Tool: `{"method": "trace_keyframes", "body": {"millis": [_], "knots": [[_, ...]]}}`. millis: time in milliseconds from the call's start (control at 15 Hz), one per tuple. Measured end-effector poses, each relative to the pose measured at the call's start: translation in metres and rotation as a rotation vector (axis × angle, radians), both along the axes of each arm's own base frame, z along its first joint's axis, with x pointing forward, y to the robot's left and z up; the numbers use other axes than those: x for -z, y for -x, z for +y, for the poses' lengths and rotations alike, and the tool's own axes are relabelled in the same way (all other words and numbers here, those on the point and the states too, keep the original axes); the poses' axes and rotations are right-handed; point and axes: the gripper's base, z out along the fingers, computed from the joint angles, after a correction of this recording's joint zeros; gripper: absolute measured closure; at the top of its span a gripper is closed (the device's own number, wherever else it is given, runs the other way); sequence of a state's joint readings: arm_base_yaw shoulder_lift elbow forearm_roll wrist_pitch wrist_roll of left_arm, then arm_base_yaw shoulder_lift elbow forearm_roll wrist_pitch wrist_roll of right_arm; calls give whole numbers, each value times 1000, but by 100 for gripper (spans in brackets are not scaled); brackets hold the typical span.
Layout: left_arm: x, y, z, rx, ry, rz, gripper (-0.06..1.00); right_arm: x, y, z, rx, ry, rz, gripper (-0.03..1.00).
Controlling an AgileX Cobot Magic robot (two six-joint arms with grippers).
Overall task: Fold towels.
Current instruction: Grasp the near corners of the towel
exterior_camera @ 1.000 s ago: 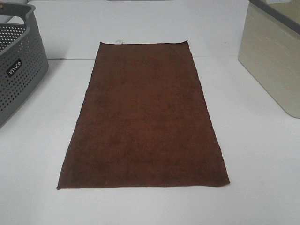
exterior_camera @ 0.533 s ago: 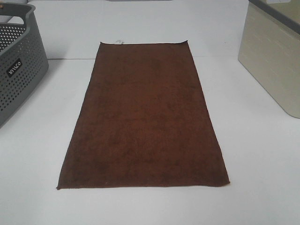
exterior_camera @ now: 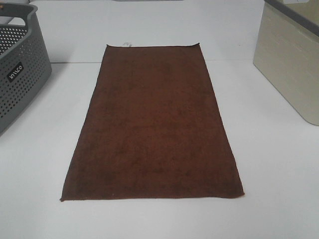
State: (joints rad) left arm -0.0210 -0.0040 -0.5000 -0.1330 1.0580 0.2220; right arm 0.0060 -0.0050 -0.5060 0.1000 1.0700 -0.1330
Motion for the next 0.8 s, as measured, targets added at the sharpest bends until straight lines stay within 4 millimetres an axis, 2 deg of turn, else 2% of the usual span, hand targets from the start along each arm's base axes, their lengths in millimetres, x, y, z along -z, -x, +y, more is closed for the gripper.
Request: {"method": "trace_keyframes", "body": {"millis": [800], "knots": [[0,0,0,0,0,0,18,0,0,0,0,0,0,23]]}}
